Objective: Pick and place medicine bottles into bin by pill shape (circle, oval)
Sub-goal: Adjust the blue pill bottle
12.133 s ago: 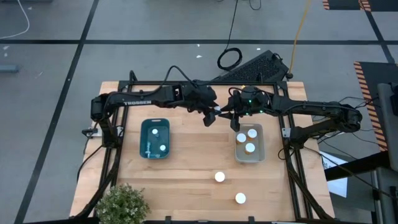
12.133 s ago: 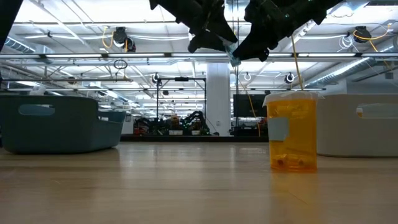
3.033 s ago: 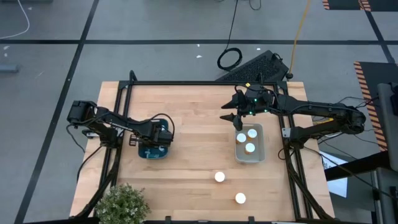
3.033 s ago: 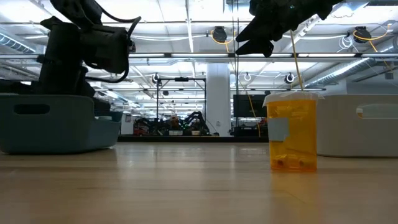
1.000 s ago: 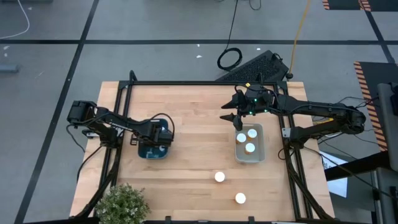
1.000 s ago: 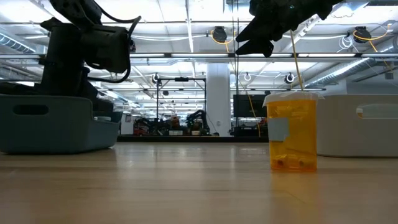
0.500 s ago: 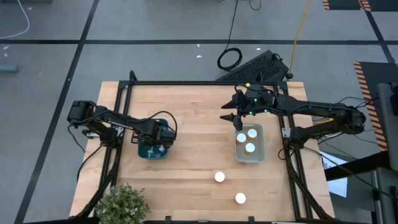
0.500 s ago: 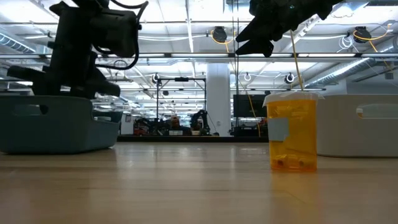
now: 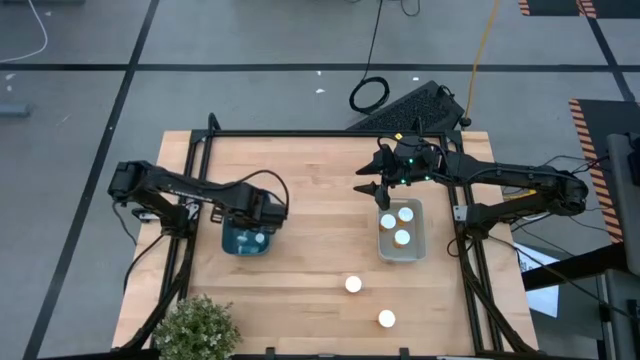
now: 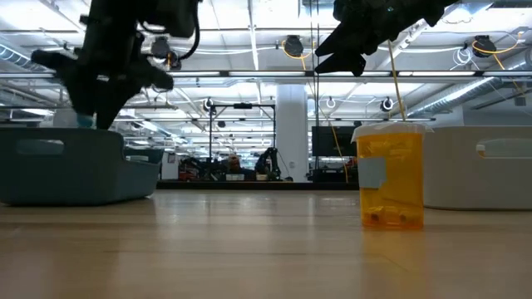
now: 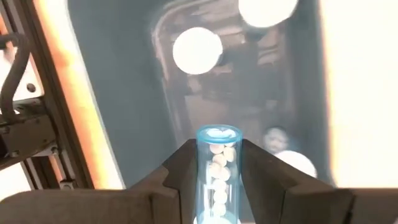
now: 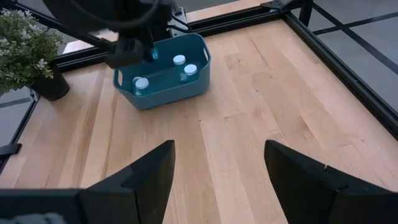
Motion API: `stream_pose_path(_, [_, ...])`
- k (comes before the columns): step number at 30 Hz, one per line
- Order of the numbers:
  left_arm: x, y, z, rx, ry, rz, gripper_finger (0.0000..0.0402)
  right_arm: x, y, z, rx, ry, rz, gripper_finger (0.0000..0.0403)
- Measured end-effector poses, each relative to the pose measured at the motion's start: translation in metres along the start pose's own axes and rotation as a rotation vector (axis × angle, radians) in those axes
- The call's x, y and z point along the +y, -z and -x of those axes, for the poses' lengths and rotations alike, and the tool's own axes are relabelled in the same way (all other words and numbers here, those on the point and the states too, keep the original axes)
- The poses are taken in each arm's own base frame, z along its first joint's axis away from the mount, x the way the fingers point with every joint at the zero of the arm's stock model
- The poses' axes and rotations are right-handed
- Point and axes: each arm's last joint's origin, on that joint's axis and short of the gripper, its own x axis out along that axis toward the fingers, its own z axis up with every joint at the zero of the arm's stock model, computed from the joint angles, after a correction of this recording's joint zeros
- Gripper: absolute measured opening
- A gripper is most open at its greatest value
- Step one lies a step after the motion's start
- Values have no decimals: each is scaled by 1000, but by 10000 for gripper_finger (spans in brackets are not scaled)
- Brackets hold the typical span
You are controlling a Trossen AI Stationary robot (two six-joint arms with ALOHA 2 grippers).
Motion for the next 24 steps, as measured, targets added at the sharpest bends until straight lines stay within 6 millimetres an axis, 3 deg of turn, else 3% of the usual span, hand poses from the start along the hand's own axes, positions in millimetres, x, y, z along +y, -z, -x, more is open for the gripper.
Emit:
stream_pose_path(10, [-9,-16,72,-84,198,-22,115,1,-4,0,-42,-10,-108,240])
stream_pose_path(24, [-14,-69,163,-437,625,-59,115,15,-44,10,-356,-207,-374,240])
